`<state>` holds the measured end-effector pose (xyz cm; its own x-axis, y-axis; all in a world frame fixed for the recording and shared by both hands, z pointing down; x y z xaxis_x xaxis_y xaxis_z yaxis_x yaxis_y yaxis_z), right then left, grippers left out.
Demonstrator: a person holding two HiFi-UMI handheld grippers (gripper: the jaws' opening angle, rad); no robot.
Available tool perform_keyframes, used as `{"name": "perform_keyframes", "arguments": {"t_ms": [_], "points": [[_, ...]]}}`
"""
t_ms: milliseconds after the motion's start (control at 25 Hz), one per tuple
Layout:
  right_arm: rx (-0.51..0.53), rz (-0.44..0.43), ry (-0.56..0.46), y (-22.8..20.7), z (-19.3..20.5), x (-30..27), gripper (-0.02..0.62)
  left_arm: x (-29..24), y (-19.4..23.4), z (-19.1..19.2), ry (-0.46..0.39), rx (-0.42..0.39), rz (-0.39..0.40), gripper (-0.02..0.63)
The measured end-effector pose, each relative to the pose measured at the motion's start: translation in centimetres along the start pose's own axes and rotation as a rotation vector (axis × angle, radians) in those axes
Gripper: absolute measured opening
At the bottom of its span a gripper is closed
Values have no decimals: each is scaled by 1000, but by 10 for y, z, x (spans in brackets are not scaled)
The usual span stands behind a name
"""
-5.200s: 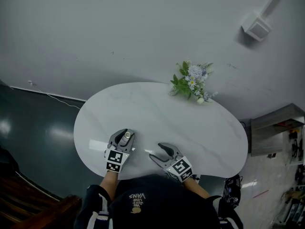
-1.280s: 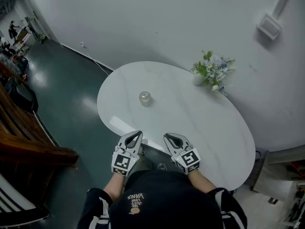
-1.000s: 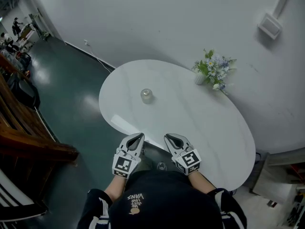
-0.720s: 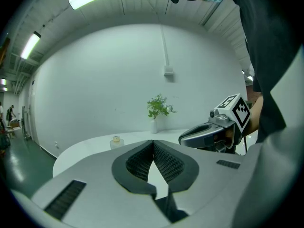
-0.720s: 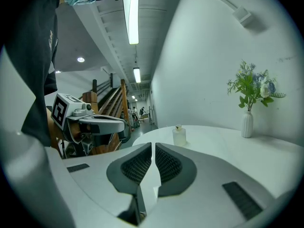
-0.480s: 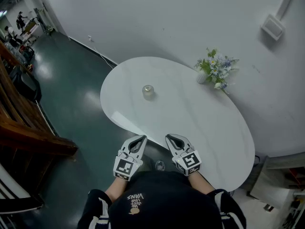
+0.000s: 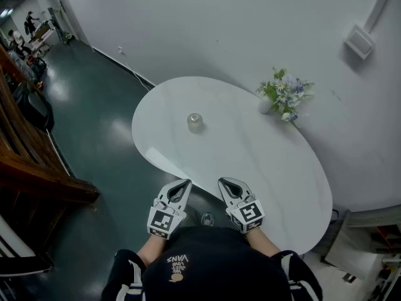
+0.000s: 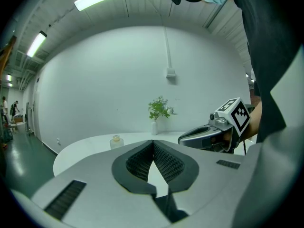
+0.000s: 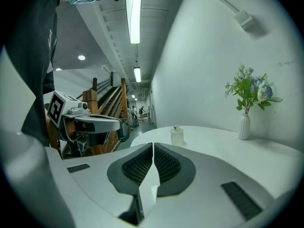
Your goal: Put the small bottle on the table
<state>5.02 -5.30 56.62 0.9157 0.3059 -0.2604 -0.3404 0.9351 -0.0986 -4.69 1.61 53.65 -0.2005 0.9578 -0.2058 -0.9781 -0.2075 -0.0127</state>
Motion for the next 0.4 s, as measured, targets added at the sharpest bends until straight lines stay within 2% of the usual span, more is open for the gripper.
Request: {"name": "perform_keyframes", "arguments": {"t_ms": [400], "points": [[6,-5,1,-6,-3,-5,48,-6,4,-2,-1,4,-2,20]]}}
Point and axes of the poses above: the fingertips, and each gripper's own axes: x backward along the fingers, y to its left, z out of its underside, the point moved 2 cm from there along x, backward along the fingers, and after that the axes turned 2 degrees about z, right-handed, at the moved point
